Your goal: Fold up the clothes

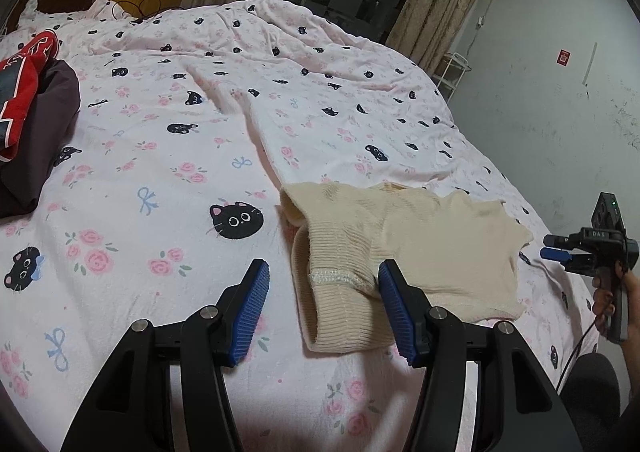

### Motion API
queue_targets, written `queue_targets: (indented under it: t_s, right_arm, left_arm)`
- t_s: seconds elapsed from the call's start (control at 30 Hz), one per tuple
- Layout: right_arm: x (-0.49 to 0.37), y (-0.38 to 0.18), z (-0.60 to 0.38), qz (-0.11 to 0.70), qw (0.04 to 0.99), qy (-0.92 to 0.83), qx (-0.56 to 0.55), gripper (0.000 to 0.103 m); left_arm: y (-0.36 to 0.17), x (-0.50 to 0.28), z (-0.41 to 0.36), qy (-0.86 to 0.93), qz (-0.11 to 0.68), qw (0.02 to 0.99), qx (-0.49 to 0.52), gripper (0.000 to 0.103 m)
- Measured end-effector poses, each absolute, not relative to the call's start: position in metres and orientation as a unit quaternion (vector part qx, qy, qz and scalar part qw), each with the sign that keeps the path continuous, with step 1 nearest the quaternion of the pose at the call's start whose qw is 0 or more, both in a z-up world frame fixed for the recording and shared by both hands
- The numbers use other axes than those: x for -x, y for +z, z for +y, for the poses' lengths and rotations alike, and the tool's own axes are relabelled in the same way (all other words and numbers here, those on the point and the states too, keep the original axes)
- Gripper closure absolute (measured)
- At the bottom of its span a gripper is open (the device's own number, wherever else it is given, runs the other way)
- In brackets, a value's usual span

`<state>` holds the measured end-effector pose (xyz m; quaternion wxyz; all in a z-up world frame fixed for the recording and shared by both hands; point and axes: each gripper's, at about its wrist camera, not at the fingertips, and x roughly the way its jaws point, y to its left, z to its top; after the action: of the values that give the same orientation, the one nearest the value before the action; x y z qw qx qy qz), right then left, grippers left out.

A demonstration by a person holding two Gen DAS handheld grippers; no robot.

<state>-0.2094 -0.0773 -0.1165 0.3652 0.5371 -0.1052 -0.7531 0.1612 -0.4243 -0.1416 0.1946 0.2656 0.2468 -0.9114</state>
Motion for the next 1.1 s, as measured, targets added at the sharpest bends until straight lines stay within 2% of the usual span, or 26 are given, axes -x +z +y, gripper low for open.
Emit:
queue_targets:
  t_s: [0.1,0.37,0.73,0.83,0.87,0.9,1.1]
  right_arm:
    - [0.236,-0.131,-0.057,-0.163,0.343,-0.739,-0.556,0.064]
    - [0.269,-0.155,-0.053,-0.216,0.334,-0.717,-0.573,0.064]
    - [0.297,-0.170,-0.069,-0.243,0.334,-0.713,-0.567,0.064]
    - [0.301,-0.169,-0.072,-0.238,0.335,-0.715,-0.566,0.075]
    - [0.302,-0.168,-0.073,-0.235,0.337,-0.714,-0.567,0.084]
    - [0.302,-0.168,-0.074,-0.231,0.338,-0.714,-0.568,0.089]
    - [0.300,-0.155,-0.076,-0.214,0.349,-0.720,-0.560,0.091]
  left_arm:
    - [-0.143,-0.161,-0.424,-0.911,0.245,0.195,-0.267,0.051]
    - [-0.143,-0.160,-0.422,-0.911,0.242,0.197,-0.270,0.051]
    - [-0.143,-0.160,-0.422,-0.910,0.242,0.197,-0.271,0.051]
    - [-0.143,-0.160,-0.423,-0.910,0.243,0.196,-0.272,0.051]
    - [-0.144,-0.160,-0.424,-0.910,0.244,0.196,-0.272,0.051]
    - [-0.143,-0.160,-0.424,-0.910,0.244,0.196,-0.272,0.051]
    - [-0.143,-0.160,-0.424,-0.910,0.245,0.195,-0.271,0.051]
